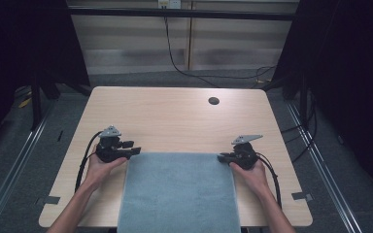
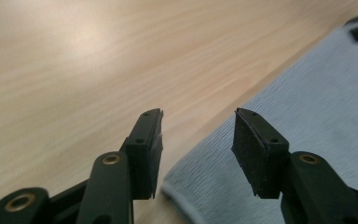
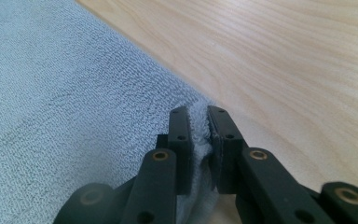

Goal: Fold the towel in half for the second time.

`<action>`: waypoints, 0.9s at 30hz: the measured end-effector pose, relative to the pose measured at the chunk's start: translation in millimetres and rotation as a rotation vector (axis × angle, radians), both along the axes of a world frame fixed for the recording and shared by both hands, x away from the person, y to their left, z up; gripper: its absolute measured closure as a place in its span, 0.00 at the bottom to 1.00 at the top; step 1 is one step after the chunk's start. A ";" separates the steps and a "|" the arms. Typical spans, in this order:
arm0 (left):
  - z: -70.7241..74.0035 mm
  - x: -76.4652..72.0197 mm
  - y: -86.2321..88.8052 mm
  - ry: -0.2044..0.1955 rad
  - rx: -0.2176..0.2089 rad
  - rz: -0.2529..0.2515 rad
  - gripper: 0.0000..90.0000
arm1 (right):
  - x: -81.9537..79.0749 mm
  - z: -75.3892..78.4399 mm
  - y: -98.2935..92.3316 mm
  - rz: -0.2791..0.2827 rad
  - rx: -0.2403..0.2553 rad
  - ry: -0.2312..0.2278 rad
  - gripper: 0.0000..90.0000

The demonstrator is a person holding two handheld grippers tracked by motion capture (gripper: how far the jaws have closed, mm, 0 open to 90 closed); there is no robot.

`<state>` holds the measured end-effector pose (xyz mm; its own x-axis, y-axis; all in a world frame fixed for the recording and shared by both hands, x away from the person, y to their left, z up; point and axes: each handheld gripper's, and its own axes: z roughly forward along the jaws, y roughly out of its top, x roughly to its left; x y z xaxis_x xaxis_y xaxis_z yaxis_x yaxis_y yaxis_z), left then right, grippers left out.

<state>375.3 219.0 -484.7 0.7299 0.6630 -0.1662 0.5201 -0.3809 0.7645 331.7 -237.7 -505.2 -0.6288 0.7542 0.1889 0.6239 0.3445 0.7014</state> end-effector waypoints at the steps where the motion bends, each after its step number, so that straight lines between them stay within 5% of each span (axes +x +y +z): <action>1: -1.1 0.1 1.4 -0.003 -0.002 0.008 0.58 | 0.1 -0.5 -0.4 -0.002 0.008 0.001 0.90; 10: -11.3 -0.7 2.5 0.023 0.015 -0.066 0.58 | -0.7 -1.1 -0.1 -0.010 0.014 -0.003 0.90; 17: -19.7 -2.0 -0.4 0.022 0.054 -0.071 0.60 | -0.7 -1.4 -0.1 -0.011 0.017 -0.005 0.90; 23: -20.8 -10.5 -1.3 0.019 0.040 -0.119 0.86 | -1.1 -1.7 -0.3 -0.020 0.027 0.002 0.90; 27: -18.1 -11.0 -1.8 0.021 0.040 -0.111 0.91 | -0.3 -1.5 -1.1 -0.028 0.044 0.013 0.91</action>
<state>364.3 217.2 -502.8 0.7962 0.5843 -0.1572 0.4882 -0.4670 0.7372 331.4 -238.7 -506.7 -0.6051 0.7619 0.2308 0.6422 0.2958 0.7072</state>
